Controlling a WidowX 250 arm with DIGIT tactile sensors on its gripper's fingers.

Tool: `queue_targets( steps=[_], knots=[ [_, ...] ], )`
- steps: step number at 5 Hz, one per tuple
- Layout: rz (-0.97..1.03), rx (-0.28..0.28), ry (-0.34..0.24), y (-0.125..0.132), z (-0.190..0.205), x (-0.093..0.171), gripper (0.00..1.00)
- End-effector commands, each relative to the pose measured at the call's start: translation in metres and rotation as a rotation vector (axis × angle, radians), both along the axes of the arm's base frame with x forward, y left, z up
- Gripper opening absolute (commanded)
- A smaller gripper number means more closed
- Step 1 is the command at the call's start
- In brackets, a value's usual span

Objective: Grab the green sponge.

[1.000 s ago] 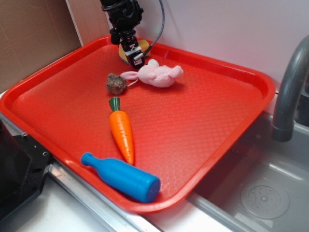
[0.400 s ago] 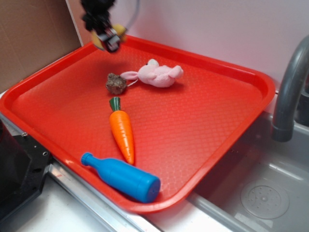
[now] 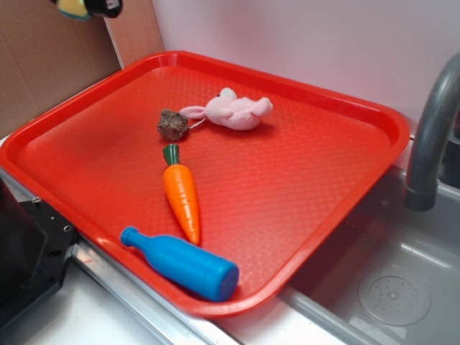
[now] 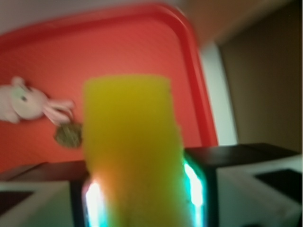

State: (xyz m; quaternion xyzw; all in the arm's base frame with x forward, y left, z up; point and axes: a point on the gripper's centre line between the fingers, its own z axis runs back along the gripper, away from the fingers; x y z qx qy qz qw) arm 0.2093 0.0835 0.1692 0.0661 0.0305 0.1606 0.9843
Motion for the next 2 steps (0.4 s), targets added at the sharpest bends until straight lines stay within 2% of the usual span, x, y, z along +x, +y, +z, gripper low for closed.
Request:
queue_targets(
  steps=[1,2],
  knots=[
    [-0.024,-0.037,-0.171,-0.0124,0.0696,-0.0472,0.00],
    [-0.058,-0.034,-0.178,-0.0107,0.0661,-0.0515,0.00]
  ],
)
